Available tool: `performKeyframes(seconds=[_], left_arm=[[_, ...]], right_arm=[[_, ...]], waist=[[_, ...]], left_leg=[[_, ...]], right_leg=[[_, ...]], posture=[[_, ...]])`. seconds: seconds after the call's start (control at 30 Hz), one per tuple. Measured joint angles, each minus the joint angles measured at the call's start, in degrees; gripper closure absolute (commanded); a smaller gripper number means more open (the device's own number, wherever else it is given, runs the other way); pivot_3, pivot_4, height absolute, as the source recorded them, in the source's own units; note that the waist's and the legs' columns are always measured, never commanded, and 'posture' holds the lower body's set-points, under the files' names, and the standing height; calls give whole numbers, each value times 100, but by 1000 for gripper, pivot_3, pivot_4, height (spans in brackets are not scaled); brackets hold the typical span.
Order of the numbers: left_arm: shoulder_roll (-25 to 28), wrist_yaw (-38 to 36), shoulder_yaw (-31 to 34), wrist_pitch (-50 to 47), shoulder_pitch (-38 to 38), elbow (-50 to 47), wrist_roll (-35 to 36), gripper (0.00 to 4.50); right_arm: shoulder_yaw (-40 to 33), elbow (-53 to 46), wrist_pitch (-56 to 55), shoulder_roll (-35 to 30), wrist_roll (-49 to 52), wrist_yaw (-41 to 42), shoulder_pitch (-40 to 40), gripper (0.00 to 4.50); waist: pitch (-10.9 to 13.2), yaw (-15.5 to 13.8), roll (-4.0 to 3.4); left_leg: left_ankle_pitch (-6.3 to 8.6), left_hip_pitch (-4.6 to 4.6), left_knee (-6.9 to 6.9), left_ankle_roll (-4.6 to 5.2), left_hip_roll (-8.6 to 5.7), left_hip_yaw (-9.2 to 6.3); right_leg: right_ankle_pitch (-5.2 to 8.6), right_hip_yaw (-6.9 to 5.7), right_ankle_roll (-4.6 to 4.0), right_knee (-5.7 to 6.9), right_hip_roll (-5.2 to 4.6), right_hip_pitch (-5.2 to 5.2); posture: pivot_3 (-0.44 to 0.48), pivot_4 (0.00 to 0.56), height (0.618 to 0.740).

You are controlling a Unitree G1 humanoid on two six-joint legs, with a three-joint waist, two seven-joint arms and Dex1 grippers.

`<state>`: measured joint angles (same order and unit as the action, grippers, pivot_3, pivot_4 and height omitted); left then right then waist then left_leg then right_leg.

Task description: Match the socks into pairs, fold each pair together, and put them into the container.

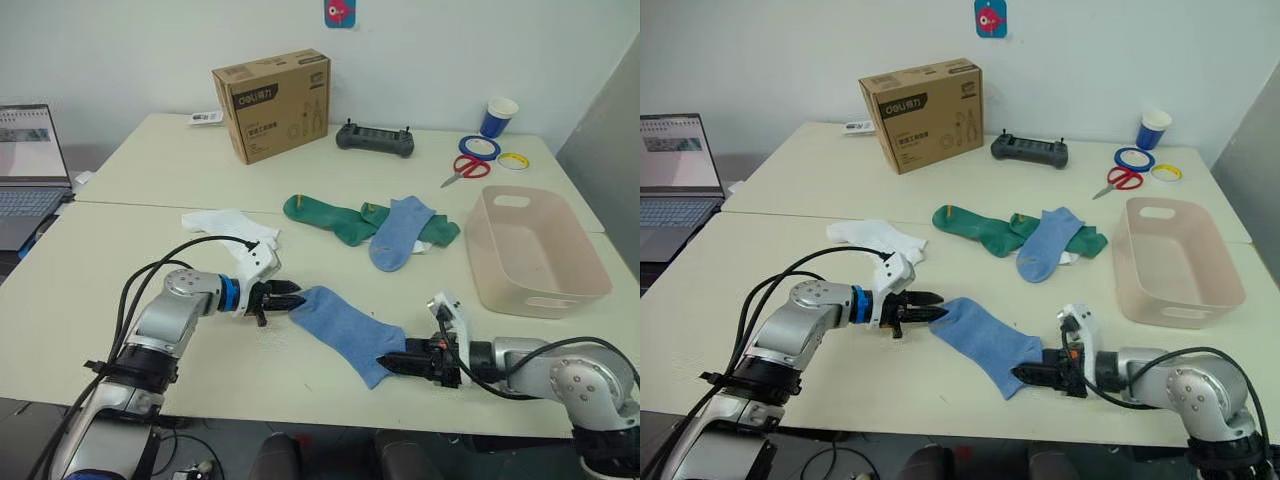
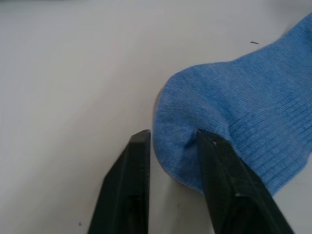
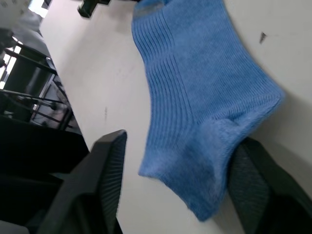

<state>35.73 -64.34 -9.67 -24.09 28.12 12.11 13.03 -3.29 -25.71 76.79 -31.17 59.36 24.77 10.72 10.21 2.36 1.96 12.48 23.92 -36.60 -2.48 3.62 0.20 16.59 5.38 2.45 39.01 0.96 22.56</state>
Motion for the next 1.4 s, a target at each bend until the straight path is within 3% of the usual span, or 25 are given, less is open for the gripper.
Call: performKeyframes(seconds=[0.07,0.2,0.37,0.6,0.77,0.93,1.13,1.23,1.3,1.4], left_arm=[[0,98,28,-45,-123,-120,15,4500],[8,330,215,-283,-560,-704,116,4500],[-49,905,451,-822,-1327,-1808,325,4500],[-531,2188,933,-2235,-2468,-3852,888,4500],[-980,2932,1286,-3379,-3029,-4768,1573,4500],[-1027,3359,1382,-3530,-2872,-4657,1602,4500],[-865,3491,1393,-3400,-2528,-4140,1487,4500],[-703,3421,1231,-3143,-2522,-4038,1384,4327],[-630,3310,1195,-2954,-2497,-3961,1366,3950],[-464,3192,1213,-2809,-2491,-3813,1366,2995]], right_arm=[[-6,84,35,-73,-1,0,45,3139],[7,360,138,-222,30,141,232,4447],[211,913,95,-755,-168,780,791,4447],[1388,2191,-183,-1460,-977,2309,2131,4447],[2219,3068,-478,-1470,-1553,3383,2923,4447],[2720,3701,-770,-1268,-2082,3957,3283,4447],[2817,4016,-1070,-1070,-2620,4142,3305,4447],[2707,4004,-1143,-1077,-2696,4146,3275,3795],[2624,3950,-1177,-1125,-2758,4129,3196,3181],[2272,3812,-1347,-1264,-2856,4015,2892,2155]], waist=[[0,-6,0],[0,-2,0],[1,35,-1],[2,104,-1],[2,98,-1],[2,77,-1],[2,87,-1],[2,86,-1],[2,86,-1],[3,76,-3]], left_leg=[[0,1,0,0,-1,1],[0,0,0,0,0,1],[0,-1,-1,1,1,3],[1,-3,-1,1,1,5],[1,-3,-2,2,-1,2],[1,-3,-10,2,-4,-1],[1,0,-9,1,-5,6],[1,1,-4,1,-5,3],[1,0,-3,1,-4,4],[1,2,-3,1,-6,7]], right_leg=[[0,0,0,0,-2,0],[0,1,0,0,-1,1],[-2,3,3,1,-3,1],[-2,7,5,0,-2,4],[-2,4,5,0,-1,3],[-6,-1,4,1,-1,1],[-6,8,5,-1,-2,6],[-6,6,4,-2,-1,9],[-6,6,3,-2,-1,9],[-5,8,3,-2,-4,10]], posture=[[0,150,740],[0,150,740],[0,150,740],[0,150,740],[0,150,740],[0,150,740],[0,150,740],[0,150,740],[0,150,740],[0,150,740]])
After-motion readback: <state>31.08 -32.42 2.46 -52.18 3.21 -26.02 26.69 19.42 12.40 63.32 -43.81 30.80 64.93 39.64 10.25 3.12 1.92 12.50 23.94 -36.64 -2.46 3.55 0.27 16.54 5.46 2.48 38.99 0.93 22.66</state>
